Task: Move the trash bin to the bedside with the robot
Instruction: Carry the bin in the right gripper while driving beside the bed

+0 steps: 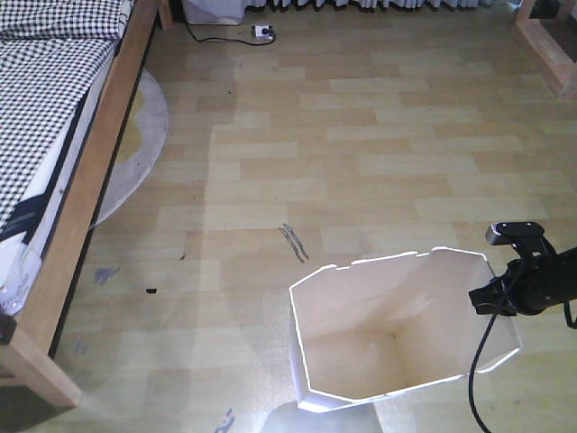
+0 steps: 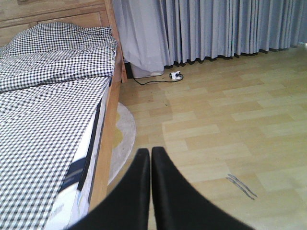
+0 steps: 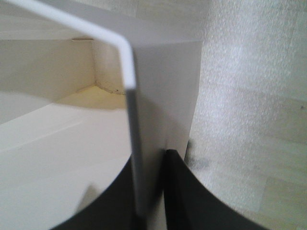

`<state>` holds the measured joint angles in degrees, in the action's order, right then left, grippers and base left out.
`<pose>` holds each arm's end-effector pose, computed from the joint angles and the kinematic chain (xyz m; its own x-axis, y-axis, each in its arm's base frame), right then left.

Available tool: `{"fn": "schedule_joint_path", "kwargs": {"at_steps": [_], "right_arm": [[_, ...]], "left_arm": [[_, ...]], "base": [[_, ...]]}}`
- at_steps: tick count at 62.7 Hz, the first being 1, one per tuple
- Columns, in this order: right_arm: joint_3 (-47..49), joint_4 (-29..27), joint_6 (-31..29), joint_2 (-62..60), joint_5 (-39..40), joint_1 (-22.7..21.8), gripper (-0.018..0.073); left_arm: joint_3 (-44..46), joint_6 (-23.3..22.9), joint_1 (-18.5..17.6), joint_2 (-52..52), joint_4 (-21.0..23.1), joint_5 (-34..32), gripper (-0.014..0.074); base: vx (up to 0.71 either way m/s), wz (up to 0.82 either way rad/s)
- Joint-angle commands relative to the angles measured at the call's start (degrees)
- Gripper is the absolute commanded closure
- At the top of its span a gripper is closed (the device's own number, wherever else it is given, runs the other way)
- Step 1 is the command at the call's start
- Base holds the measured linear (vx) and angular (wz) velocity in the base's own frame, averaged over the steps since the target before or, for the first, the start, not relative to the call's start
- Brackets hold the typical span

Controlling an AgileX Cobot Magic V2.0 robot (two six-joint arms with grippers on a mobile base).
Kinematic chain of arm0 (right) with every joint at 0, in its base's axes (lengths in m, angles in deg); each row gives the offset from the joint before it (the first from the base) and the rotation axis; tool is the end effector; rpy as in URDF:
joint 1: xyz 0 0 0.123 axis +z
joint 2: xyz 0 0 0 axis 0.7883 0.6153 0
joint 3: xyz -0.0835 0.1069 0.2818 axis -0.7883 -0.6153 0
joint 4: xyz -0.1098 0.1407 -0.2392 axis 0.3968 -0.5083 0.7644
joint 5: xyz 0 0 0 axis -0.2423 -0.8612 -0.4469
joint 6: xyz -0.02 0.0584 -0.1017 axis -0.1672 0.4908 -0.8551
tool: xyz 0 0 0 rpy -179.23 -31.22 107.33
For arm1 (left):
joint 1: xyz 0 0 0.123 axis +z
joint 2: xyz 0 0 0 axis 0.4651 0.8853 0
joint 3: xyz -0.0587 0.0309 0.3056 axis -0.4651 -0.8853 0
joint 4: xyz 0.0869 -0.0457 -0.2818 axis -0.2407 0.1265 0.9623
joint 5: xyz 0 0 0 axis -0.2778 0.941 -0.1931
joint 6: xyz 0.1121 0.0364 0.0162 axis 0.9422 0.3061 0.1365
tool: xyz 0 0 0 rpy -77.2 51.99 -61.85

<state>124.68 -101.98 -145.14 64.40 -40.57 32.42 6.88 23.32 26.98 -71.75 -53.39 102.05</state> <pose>0.3214 -0.0668 -0.0162 -0.9540 -0.1386 -0.2658 -0.2143 0.9354 0.2814 0.1015 0.0031 0.1742 -0.1878 0.0911 -0.9780 -0.0072 0.9955 0.0941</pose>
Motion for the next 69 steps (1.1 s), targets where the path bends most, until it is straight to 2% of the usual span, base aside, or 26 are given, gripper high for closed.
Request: {"fn": "schedule_joint_path", "kwargs": {"at_steps": [1,69], "right_arm": [[0.7,-3.4,0.4,-3.6,-8.1,-0.2,0.0565],[0.7,-3.4,0.4,-3.6,-8.1,-0.2,0.0565]], "left_arm": [[-1.6,-0.5,-0.4,-0.5,0.1,-4.2,0.0602],[-1.6,-0.5,-0.4,-0.5,0.1,-4.2,0.0602]], "base": [[0.35,0.0],[0.35,0.03]]}}
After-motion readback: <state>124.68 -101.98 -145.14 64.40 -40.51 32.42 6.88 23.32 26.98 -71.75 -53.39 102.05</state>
